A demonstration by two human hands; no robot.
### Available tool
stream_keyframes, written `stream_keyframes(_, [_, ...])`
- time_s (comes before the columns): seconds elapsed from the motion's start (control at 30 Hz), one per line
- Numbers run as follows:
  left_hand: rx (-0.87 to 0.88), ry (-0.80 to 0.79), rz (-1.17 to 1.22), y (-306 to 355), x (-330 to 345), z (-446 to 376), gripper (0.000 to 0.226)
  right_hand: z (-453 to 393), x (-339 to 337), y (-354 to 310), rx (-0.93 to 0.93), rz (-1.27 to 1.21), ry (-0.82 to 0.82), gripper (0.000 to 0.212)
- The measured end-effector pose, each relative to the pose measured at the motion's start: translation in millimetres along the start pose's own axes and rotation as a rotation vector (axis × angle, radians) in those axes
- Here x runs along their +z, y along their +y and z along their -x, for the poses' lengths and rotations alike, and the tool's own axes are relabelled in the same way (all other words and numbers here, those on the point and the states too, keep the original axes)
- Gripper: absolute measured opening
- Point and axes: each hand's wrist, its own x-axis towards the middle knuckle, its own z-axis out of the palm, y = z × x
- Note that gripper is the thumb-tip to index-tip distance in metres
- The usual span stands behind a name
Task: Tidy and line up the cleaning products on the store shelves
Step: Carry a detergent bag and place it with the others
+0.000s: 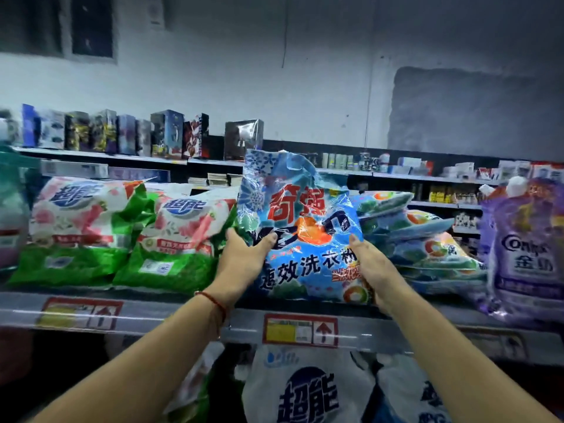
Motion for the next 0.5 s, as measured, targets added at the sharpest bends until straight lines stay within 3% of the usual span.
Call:
stream_keyframes(0.07, [0.006,0.015,-0.073,-7,3,-10,0.096,0,3,-4,-0.022,0.047,-0.008,0.05])
stream_keyframes(0.27, [0.068,0.009,-0.203,-14,7,-13,0.084,-16,-1,9,-0.012,0.062,0.044,0.047])
stream_keyframes(0.5, [0.113,0.088,-0.404,-14,9,-9,0.081,-13,1,9,0.003,0.034,0.068,0.03])
